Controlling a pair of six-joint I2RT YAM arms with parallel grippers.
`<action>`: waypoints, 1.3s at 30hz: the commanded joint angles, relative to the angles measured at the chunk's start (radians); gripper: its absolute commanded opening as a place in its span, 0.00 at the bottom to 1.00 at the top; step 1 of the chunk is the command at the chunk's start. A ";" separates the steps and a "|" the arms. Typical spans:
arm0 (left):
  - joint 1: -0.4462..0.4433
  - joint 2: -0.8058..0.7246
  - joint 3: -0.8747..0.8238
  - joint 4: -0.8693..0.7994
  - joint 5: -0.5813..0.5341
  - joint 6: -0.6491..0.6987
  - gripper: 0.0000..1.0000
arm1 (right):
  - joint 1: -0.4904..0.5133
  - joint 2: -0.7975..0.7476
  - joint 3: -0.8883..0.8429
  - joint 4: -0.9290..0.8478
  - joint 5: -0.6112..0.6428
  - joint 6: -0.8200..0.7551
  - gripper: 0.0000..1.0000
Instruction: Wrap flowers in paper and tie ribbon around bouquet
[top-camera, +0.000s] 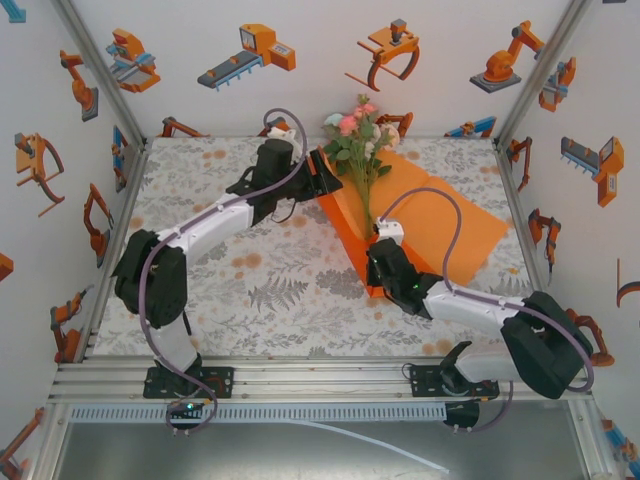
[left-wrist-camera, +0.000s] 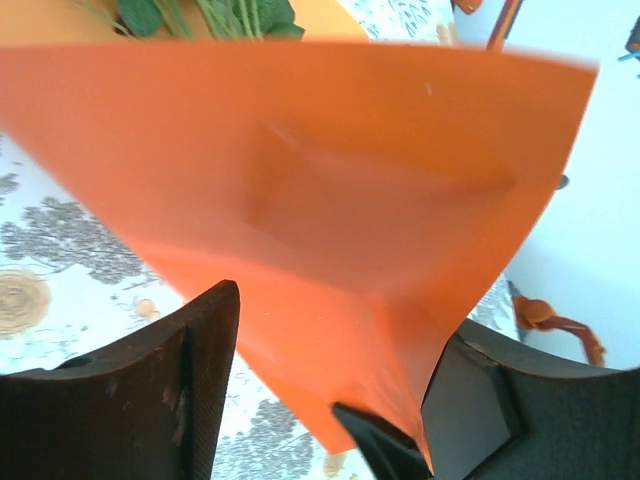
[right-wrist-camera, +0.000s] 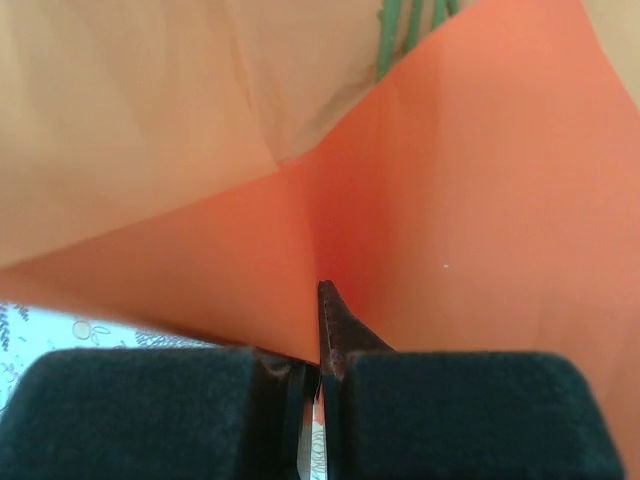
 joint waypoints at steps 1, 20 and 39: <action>-0.001 -0.049 -0.054 -0.026 -0.077 0.131 0.64 | -0.019 -0.007 -0.008 -0.031 0.051 0.033 0.08; -0.005 -0.067 -0.105 -0.030 -0.196 0.175 0.70 | -0.143 0.053 -0.003 -0.099 -0.021 0.155 0.23; 0.005 0.460 0.305 0.014 -0.084 0.023 0.24 | -0.155 -0.377 0.108 -0.527 -0.069 0.141 0.55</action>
